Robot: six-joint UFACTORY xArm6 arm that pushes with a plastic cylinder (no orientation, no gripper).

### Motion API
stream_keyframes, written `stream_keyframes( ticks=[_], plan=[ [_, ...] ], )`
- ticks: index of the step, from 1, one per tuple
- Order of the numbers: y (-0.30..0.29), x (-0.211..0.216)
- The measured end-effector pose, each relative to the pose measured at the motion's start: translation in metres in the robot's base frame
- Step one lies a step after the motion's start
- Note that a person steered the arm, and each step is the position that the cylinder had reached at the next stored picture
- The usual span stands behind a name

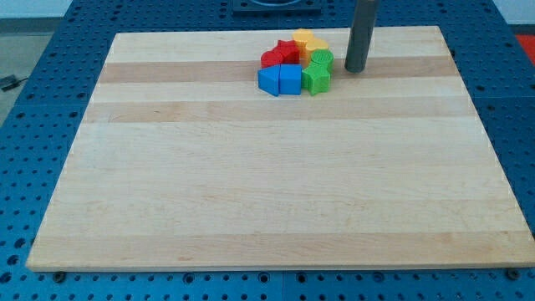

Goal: Move the green circle slightly to the bottom of the yellow heart

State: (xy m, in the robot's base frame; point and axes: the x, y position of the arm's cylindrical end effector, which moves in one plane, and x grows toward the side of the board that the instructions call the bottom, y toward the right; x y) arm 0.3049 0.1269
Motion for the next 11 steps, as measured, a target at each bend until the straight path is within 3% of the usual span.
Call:
stream_keyframes(
  ticks=[2,5,11],
  plan=[
    [0.000,0.024],
    [0.001,0.021],
    [0.006,-0.037]
  ],
)
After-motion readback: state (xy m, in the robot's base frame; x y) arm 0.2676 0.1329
